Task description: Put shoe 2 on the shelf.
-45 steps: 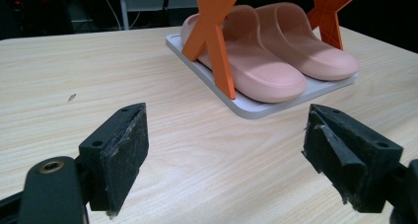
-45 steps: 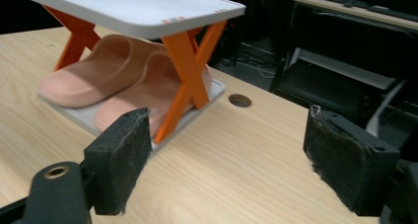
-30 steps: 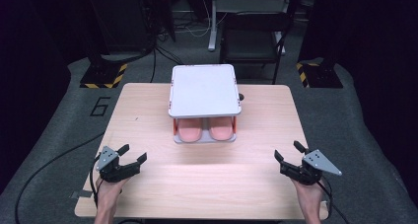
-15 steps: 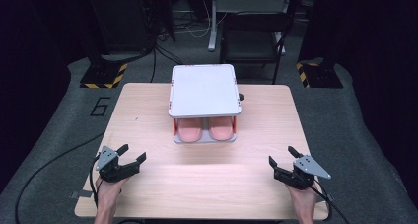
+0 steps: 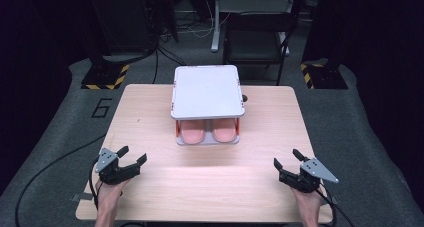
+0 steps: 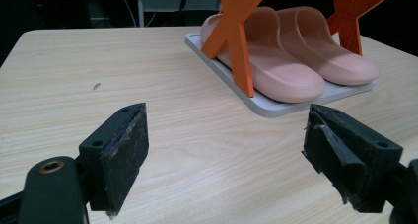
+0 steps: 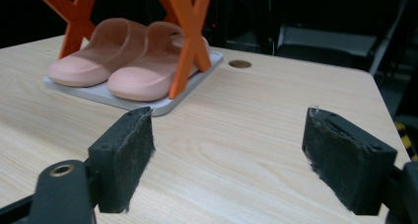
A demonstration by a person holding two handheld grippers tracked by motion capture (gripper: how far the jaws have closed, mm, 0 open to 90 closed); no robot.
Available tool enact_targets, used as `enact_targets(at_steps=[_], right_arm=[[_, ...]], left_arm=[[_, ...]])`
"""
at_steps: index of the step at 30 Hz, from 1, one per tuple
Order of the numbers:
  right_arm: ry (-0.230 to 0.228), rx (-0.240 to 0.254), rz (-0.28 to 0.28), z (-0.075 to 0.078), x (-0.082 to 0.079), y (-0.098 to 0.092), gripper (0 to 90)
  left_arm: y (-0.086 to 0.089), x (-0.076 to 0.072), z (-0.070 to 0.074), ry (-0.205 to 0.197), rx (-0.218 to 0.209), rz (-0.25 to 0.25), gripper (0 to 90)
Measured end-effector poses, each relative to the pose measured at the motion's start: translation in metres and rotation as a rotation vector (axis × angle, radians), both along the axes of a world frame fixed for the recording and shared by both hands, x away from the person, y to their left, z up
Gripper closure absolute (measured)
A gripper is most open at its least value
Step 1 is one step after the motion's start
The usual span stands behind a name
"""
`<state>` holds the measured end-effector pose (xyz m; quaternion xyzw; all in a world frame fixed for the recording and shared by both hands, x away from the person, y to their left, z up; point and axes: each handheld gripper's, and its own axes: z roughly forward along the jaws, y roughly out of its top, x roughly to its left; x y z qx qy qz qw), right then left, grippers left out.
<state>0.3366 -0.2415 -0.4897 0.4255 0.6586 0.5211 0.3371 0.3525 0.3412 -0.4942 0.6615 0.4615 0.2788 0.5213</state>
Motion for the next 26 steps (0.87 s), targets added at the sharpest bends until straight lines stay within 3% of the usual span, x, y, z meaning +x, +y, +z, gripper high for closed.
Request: enact_targets(at_steps=[3, 7, 26], right_arm=[[-0.029, 0.004, -0.023, 0.0011, -0.0034, -0.0063, 19.0], [-0.027, 0.021, -0.043, 0.0001, -0.0047, -0.0095, 19.1], [-0.015, -0.022, -0.030, -0.0029, -0.0030, -0.0037, 19.1]], left_arm=[[-0.0002, 0.0001, 0.0001, -0.001, -0.001, -0.001, 17.2], [-0.0009, 0.0006, -0.0005, 0.002, -0.001, -0.002, 17.2], [-0.0007, 0.0007, -0.0003, 0.001, -0.005, 0.005, 17.2]])
